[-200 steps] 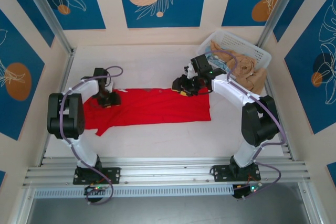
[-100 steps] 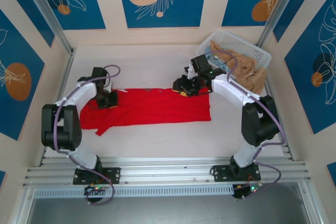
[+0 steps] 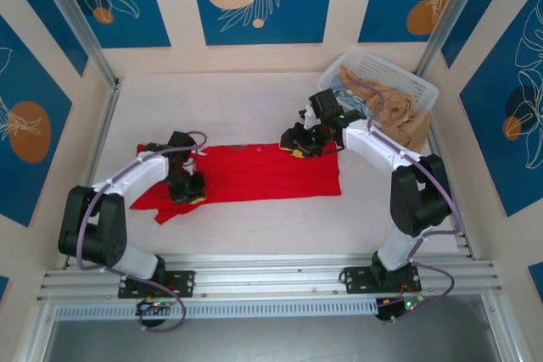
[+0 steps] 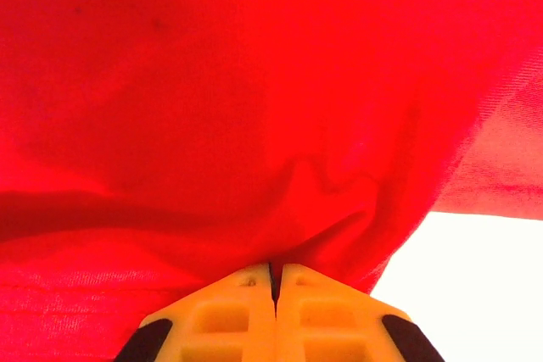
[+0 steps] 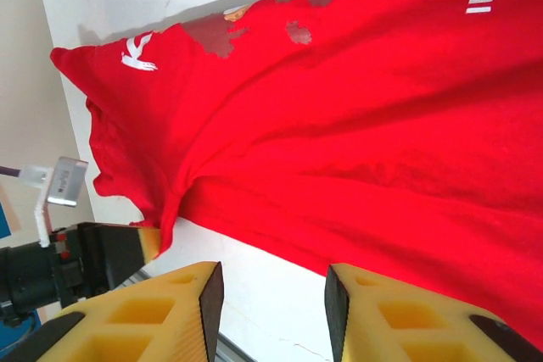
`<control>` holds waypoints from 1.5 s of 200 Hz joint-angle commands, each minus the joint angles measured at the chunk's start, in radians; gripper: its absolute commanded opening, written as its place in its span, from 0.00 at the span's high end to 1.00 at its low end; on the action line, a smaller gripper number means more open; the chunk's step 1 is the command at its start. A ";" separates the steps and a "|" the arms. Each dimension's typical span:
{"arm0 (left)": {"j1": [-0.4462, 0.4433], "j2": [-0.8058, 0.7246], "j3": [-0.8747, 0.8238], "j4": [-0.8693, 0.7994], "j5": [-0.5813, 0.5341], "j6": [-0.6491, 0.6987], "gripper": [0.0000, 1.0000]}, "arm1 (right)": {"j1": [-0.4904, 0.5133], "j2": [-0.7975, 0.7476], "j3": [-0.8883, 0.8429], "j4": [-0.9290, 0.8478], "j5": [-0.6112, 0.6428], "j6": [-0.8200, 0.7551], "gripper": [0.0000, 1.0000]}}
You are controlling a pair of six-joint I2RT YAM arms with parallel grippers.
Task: Fold and stack the t-shirts
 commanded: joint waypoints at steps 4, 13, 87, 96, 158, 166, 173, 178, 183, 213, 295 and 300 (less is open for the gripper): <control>-0.026 0.006 -0.034 0.018 0.031 -0.096 0.81 | -0.004 -0.010 -0.030 -0.015 -0.047 0.009 0.61; -0.032 0.009 -0.042 0.036 0.038 -0.118 0.69 | -0.004 -0.013 -0.035 -0.015 -0.047 0.009 0.61; 0.057 -0.091 0.067 -0.064 -0.136 -0.164 0.70 | 0.003 -0.026 -0.067 -0.009 -0.046 0.011 0.63; 0.130 -0.089 0.084 -0.060 -0.150 -0.156 0.69 | 0.008 -0.021 -0.073 0.003 -0.047 0.015 0.63; 0.550 0.150 0.248 0.152 -0.042 -0.034 0.69 | -0.029 0.079 -0.028 0.028 0.051 0.033 0.71; 0.565 0.193 0.271 0.170 -0.037 -0.002 0.70 | -0.040 0.102 -0.011 0.020 0.057 0.029 0.71; 0.574 0.229 0.289 0.178 -0.038 0.025 0.70 | -0.050 0.120 0.003 0.018 0.055 0.025 0.71; 0.579 0.255 0.301 0.186 -0.036 0.039 0.70 | -0.056 0.133 0.012 0.018 0.052 0.020 0.71; 0.583 0.275 0.307 0.198 -0.024 0.052 0.70 | -0.060 0.145 0.021 0.016 0.052 0.017 0.71; 0.585 0.383 0.366 0.158 -0.042 0.111 0.71 | -0.086 0.208 0.076 -0.028 0.071 0.011 0.72; 0.590 0.416 0.355 0.175 -0.095 0.110 0.93 | -0.104 0.345 0.164 -0.100 0.157 0.028 0.75; 0.590 0.403 0.352 0.168 -0.104 0.115 0.96 | -0.107 0.348 0.165 -0.104 0.162 0.033 0.75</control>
